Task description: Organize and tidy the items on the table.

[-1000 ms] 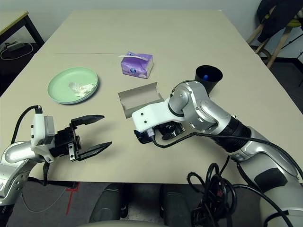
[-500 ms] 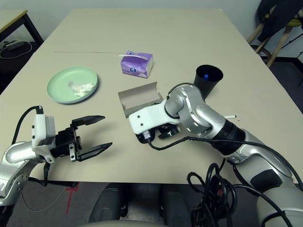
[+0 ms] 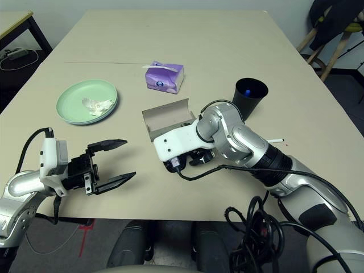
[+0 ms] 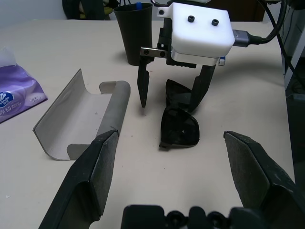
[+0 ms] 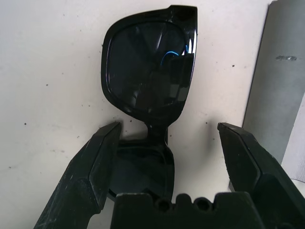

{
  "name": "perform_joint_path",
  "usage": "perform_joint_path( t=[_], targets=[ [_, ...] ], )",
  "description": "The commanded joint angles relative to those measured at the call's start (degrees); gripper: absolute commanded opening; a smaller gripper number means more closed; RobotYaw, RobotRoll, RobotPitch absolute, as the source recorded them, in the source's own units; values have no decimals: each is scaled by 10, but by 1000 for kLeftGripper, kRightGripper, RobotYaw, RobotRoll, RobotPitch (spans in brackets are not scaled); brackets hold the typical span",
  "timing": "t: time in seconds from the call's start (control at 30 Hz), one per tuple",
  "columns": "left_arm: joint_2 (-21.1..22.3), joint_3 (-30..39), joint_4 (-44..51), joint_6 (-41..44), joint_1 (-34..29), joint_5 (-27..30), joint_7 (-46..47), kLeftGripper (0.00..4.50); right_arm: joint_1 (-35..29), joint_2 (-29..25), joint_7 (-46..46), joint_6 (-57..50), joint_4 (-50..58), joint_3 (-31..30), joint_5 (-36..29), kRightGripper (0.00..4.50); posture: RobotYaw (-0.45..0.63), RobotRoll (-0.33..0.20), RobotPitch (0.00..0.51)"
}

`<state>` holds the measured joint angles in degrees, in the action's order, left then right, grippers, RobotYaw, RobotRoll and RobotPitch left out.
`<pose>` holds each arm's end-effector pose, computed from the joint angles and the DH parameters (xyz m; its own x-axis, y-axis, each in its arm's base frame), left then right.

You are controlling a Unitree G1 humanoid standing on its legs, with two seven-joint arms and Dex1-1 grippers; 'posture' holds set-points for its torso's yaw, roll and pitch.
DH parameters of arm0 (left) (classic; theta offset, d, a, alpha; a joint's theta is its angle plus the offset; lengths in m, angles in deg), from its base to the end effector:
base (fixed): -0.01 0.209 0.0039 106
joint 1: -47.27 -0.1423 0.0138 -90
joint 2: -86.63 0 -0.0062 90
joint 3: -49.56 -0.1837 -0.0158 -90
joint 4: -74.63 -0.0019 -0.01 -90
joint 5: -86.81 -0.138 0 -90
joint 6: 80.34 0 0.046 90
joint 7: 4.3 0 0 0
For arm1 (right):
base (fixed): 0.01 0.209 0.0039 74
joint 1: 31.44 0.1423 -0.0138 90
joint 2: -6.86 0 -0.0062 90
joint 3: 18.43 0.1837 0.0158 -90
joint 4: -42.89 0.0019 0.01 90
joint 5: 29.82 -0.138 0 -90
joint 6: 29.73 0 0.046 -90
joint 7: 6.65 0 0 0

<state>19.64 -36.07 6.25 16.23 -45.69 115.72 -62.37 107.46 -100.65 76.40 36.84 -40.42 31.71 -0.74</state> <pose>0.1887 0.2405 0.1376 0.4239 -0.9022 -0.0798 0.8834 0.3924 0.2563 0.2796 -0.0965 0.2057 0.2677 0.3337 -0.9039 -0.8111 -0.4284 -0.3983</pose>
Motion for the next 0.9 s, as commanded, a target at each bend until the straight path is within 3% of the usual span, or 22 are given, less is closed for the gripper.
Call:
perform_joint_path(
  t=[0.03,0.27,0.37,0.67,0.9],
  targets=[
    [-2,-8,-1,-5,2,-8,-3,4483,-2,-4,-1,8,-2,0,4,4500,191,0,128],
    [-3,-8,-2,-6,1,-10,-3,4483,-2,-2,-1,18,-4,1,5,4500,191,0,128],
    [-3,-8,-2,-6,1,-10,-2,4500,-2,-1,-1,20,-3,3,4,3900,191,0,128],
    [-4,-9,-1,-6,1,-11,-2,4500,-1,-1,2,22,-1,6,1,491,187,0,128],
    [-5,-11,-3,-8,2,-11,-2,4500,3,0,4,23,-2,9,-2,412,187,0,128]
  ],
)
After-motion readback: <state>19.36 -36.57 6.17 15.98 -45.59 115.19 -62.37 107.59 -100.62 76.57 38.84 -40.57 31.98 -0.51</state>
